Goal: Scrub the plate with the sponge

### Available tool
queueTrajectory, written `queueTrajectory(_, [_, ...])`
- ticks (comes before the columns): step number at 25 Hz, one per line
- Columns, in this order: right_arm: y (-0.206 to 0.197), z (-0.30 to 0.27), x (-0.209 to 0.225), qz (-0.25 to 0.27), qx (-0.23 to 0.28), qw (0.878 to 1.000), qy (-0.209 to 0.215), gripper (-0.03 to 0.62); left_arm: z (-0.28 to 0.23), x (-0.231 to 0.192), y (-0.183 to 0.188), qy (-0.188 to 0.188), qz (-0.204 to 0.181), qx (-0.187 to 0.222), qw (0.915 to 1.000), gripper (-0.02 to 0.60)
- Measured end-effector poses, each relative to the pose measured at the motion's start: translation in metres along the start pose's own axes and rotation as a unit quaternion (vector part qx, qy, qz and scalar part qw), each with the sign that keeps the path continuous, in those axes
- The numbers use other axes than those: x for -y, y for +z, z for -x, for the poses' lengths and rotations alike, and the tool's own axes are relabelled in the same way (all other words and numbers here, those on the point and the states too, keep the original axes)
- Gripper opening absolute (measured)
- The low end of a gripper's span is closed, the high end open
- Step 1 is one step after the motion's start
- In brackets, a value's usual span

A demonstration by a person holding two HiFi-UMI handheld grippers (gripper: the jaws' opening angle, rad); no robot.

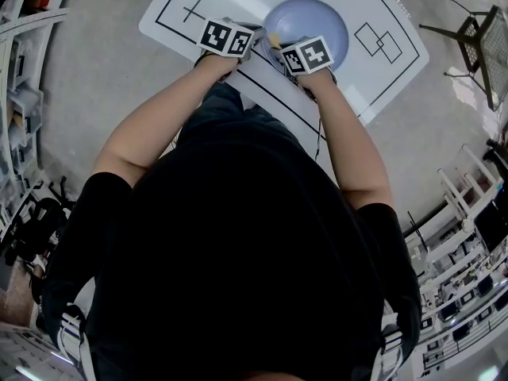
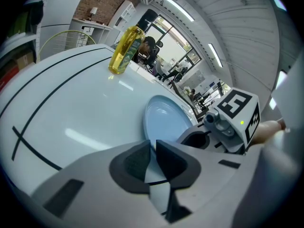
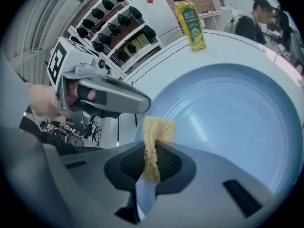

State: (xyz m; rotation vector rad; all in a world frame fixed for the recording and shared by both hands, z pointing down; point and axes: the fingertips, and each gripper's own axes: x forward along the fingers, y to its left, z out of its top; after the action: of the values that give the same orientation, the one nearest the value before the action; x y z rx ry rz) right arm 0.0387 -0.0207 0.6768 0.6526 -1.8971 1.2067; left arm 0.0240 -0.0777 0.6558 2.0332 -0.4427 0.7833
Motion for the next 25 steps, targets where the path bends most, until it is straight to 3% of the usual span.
queueTrajectory(18, [0.014,0.023,0.009,-0.011,0.059,0.998,-0.035,0.035,0.001,-0.001,-0.001,-0.008,0.003,0.004,1.0000,0.038])
queueTrajectory(25, [-0.008,0.038,0.022,0.022,0.041,0.996,-0.080,0.035,0.002,-0.001,-0.006,-0.012,0.001,-0.002,0.9999,0.038])
